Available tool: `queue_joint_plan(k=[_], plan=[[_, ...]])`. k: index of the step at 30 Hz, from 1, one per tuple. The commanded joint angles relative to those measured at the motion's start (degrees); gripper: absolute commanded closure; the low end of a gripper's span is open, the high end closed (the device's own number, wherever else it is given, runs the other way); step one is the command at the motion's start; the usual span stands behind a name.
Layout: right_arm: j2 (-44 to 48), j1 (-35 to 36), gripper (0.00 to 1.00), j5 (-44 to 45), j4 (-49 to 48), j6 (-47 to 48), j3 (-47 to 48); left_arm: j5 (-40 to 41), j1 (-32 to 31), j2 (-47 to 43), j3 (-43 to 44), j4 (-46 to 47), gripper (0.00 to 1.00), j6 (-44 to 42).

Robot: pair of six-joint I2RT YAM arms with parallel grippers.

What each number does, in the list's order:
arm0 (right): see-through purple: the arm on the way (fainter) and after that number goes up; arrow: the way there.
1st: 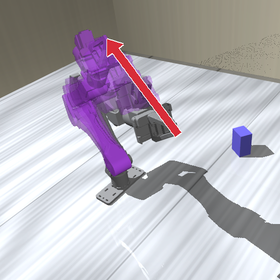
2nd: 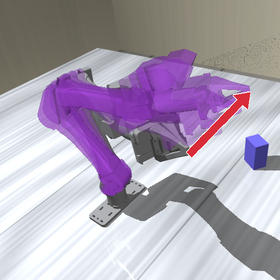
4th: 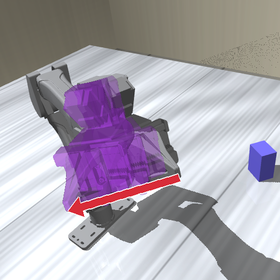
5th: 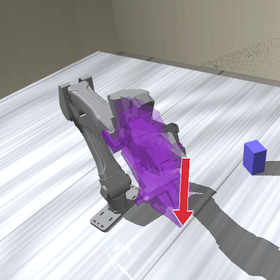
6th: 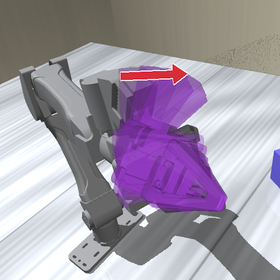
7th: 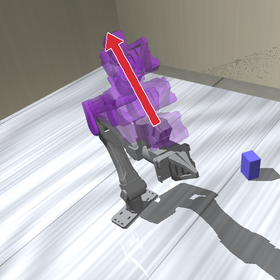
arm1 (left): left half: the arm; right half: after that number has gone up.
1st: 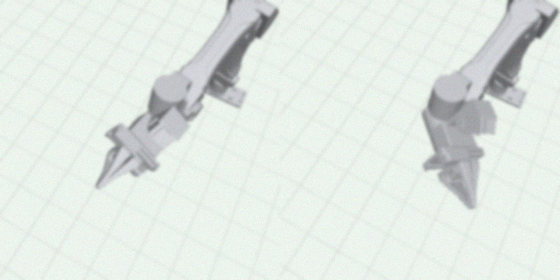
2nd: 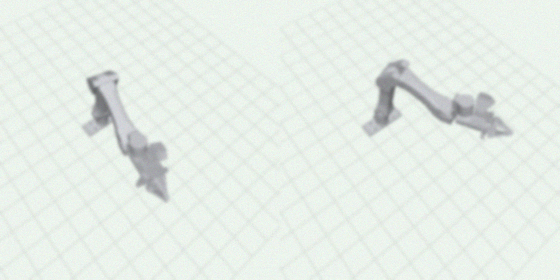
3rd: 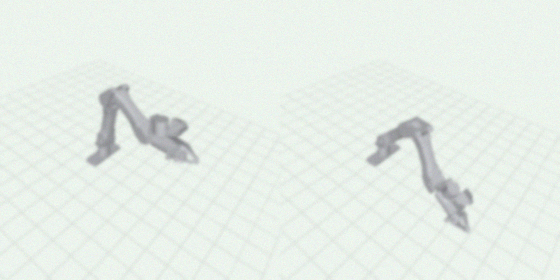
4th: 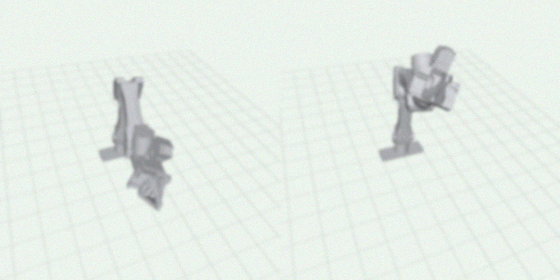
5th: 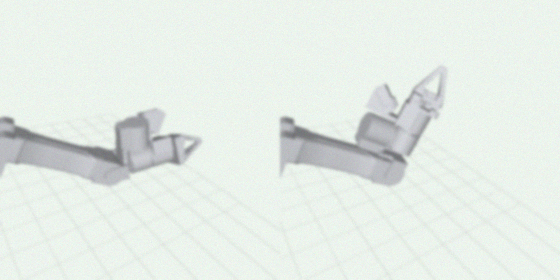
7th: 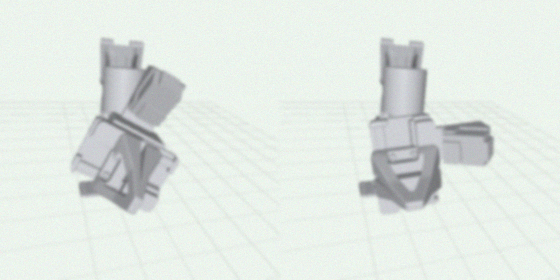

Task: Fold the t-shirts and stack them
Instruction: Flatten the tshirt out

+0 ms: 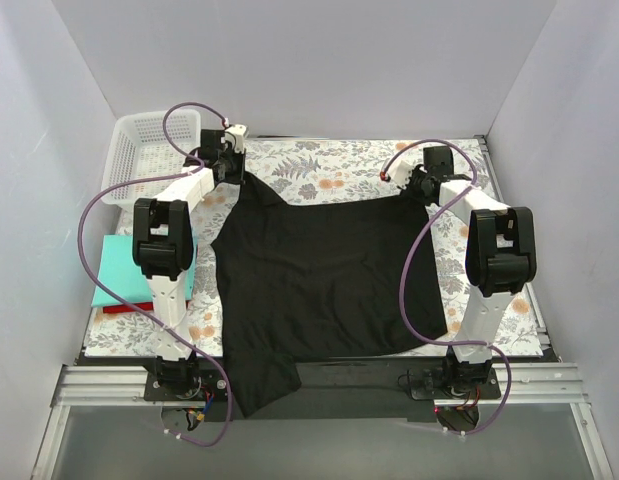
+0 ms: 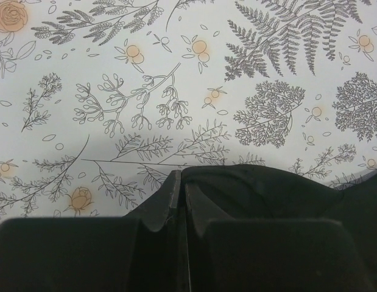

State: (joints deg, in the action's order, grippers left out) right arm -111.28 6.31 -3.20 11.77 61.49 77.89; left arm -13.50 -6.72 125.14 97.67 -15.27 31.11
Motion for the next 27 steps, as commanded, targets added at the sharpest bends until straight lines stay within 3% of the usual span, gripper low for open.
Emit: queue_joint_plan(k=[1,16,27], plan=[[-0.86,-0.59,0.99,0.65,-2.19,0.73,3.06,1.8,-0.22,-2.79,1.74,-1.26,1.0,-1.05],[4.15,-2.53,0.99,-5.58,3.6,3.81,0.42,1.19,-3.21,-20.37,-12.49,-6.0,1.0,-3.69],[4.23,-2.53,0.99,-6.47,7.48,5.48,2.09,5.76,-4.88,-22.49,-13.65,-11.72,1.0,-2.29]])
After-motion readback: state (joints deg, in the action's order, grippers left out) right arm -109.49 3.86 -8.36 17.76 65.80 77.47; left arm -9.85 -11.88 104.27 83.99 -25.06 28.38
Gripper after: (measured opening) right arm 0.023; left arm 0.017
